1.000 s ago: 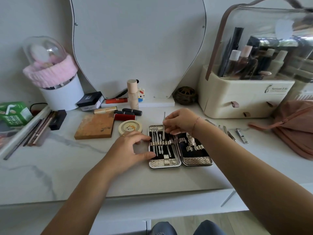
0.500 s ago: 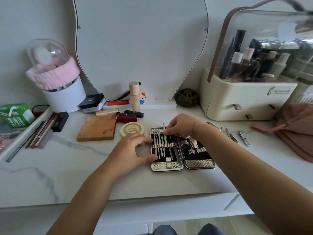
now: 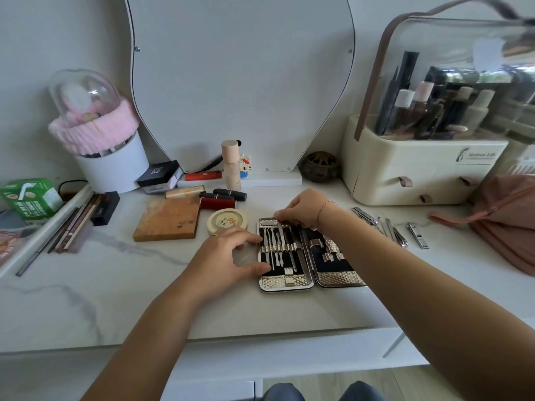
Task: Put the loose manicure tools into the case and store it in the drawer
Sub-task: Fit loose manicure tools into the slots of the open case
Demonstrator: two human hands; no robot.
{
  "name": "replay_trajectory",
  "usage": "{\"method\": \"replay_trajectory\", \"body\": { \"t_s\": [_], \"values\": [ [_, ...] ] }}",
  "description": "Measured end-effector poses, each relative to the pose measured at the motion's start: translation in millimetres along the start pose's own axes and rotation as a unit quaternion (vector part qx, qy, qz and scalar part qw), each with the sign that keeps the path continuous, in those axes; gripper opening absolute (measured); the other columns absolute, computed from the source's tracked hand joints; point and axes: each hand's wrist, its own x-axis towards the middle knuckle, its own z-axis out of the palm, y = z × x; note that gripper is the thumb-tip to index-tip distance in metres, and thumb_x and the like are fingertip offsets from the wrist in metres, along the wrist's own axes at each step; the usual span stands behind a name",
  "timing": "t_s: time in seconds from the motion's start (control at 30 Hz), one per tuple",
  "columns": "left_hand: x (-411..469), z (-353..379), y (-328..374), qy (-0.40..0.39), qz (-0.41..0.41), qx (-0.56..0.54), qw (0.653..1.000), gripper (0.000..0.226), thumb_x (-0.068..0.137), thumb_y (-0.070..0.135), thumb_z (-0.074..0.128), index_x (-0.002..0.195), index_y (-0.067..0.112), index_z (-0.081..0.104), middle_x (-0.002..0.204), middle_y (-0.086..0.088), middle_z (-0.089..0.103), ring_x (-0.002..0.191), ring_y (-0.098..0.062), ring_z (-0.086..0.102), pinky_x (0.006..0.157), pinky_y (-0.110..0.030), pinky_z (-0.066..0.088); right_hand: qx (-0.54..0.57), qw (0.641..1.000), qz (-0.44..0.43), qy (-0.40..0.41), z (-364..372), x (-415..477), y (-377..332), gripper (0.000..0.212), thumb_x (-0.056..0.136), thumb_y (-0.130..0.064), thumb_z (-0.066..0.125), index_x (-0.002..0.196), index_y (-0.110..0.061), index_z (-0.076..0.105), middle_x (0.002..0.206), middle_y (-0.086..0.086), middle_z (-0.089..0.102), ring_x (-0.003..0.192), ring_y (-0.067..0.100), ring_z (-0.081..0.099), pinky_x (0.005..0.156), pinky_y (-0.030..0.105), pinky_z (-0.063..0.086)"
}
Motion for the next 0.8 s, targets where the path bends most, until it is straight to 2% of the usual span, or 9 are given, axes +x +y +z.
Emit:
{"method": "replay_trajectory", "body": {
  "t_s": [0.17, 0.27, 0.37, 0.5, 0.63, 0.73, 0.8],
  "values": [
    [1, 1, -2, 0.002, -0.004, 0.0, 1.0, 0.059, 0.063, 0.06, 0.068, 0.115, 0.034, 0.059, 0.111, 0.022, 0.052, 0.1, 0.003, 0.049, 0.081, -0.012, 0.038, -0.052, 0.999, 0.008, -0.012, 0, 7, -9, 0.044, 0.078, -0.035, 0.071, 0.1, 0.003, 0.069, 0.054, 0.005, 0.047, 0.046, 0.016, 0.038, 0.049, 0.025, 0.032],
    [1, 1, -3, 0.001, -0.001, 0.004, 1.0, 0.061, 0.062, 0.062, 0.067, 0.116, 0.035, 0.059, 0.111, 0.021, 0.052, 0.1, 0.003, 0.049, 0.082, -0.012, 0.038, -0.065, 0.997, 0.021, -0.032, -1, 5, -10, 0.027, 0.079, -0.031, 0.069, 0.077, -0.004, 0.068, 0.053, 0.006, 0.048, 0.044, 0.017, 0.037, 0.047, 0.024, 0.032],
    [1, 1, -3, 0.003, -0.001, 0.01, 1.0, 0.063, 0.06, 0.065, 0.065, 0.115, 0.035, 0.06, 0.112, 0.021, 0.052, 0.099, 0.002, 0.049, 0.083, -0.016, 0.039, -0.06, 0.996, 0.031, -0.065, -1, 3, -10, 0.028, 0.079, -0.026, 0.069, 0.059, -0.01, 0.057, 0.059, 0.009, 0.049, 0.045, 0.018, 0.037, 0.047, 0.022, 0.031],
    [2, 2, -4, 0.004, 0.005, 0.018, 1.0, 0.065, 0.061, 0.072, 0.062, 0.114, 0.035, 0.061, 0.111, 0.021, 0.052, 0.101, 0.0, 0.049, 0.085, -0.02, 0.041, -0.049, 0.992, 0.047, -0.103, -1, 1, -8, 0.024, 0.08, -0.023, 0.069, 0.065, -0.01, 0.057, 0.061, 0.008, 0.047, 0.048, 0.017, 0.034, 0.047, 0.022, 0.029],
    [2, 2, -6, 0.007, 0.011, 0.017, 1.0, 0.07, 0.057, 0.076, 0.058, 0.113, 0.035, 0.061, 0.111, 0.021, 0.053, 0.101, 0.0, 0.049, 0.086, -0.022, 0.042, -0.047, 0.992, 0.047, -0.103, -1, -2, -6, 0.025, 0.082, -0.022, 0.068, 0.064, -0.008, 0.056, 0.06, 0.009, 0.046, 0.046, 0.018, 0.032, 0.046, 0.022, 0.028],
    [2, 2, -4, 0.005, 0.007, 0.016, 1.0, 0.066, 0.06, 0.07, 0.062, 0.115, 0.033, 0.06, 0.112, 0.02, 0.053, 0.101, -0.001, 0.049, 0.086, -0.02, 0.041, -0.014, 0.997, 0.028, -0.071, 1, -8, -3, 0.022, 0.08, -0.025, 0.07, 0.081, -0.003, 0.067, 0.061, 0.01, 0.05, 0.045, 0.019, 0.036, 0.046, 0.022, 0.032],
    [2, 2, -3, 0.008, 0.007, 0.015, 1.0, 0.062, 0.061, 0.063, 0.064, 0.116, 0.033, 0.06, 0.113, 0.019, 0.053, 0.102, -0.002, 0.049, 0.086, -0.018, 0.039, 0.018, 1.0, -0.009, -0.013, 2, -17, 5, 0.024, 0.078, -0.028, 0.073, 0.083, -0.005, 0.071, 0.056, 0.003, 0.055, 0.045, 0.015, 0.043, 0.047, 0.023, 0.037]
  ]
}}
